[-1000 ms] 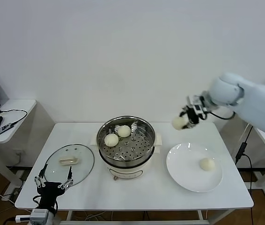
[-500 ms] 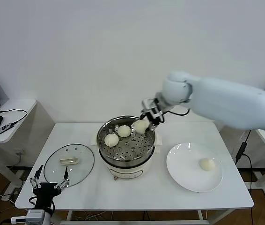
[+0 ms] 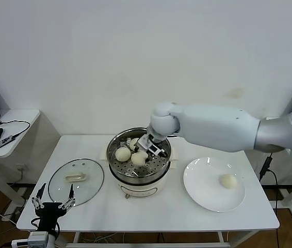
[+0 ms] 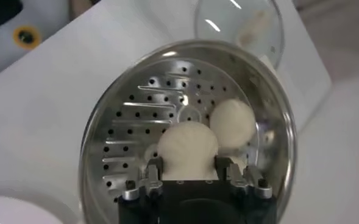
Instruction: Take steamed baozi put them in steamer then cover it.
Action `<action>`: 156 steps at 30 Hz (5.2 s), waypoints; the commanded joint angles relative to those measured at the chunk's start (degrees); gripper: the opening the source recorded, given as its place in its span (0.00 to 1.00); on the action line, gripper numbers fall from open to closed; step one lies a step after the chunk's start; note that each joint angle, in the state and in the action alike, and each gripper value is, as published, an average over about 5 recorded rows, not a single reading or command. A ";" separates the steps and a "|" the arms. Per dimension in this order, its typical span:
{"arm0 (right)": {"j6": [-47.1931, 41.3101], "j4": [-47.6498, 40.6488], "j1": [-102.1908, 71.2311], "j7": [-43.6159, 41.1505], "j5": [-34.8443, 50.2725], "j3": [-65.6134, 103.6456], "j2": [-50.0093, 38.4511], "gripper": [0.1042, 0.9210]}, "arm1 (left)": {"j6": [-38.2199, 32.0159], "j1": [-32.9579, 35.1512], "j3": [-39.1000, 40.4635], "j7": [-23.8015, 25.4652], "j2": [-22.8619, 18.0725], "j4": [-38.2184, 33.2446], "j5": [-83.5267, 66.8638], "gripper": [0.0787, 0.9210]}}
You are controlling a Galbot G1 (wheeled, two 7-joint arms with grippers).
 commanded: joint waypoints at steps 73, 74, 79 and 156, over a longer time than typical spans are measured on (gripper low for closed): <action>-13.88 1.78 -42.50 -5.47 -14.12 36.95 -45.21 0.88 | 0.96 -0.28 4.94 0.36 2.10 -1.11 2.92 0.88; -13.44 0.44 -43.12 -5.46 -14.66 37.87 -44.25 0.88 | 1.00 -0.26 4.98 0.38 2.04 -1.17 3.02 0.88; -12.56 -4.74 -43.71 -5.28 -15.94 39.51 -39.79 0.88 | 1.09 -0.06 4.54 0.44 2.10 -1.21 3.09 0.88; -39.87 5.71 2.17 8.28 28.02 5.82 -8.49 0.57 | 1.07 -0.85 2.72 0.48 3.79 -0.78 2.41 0.88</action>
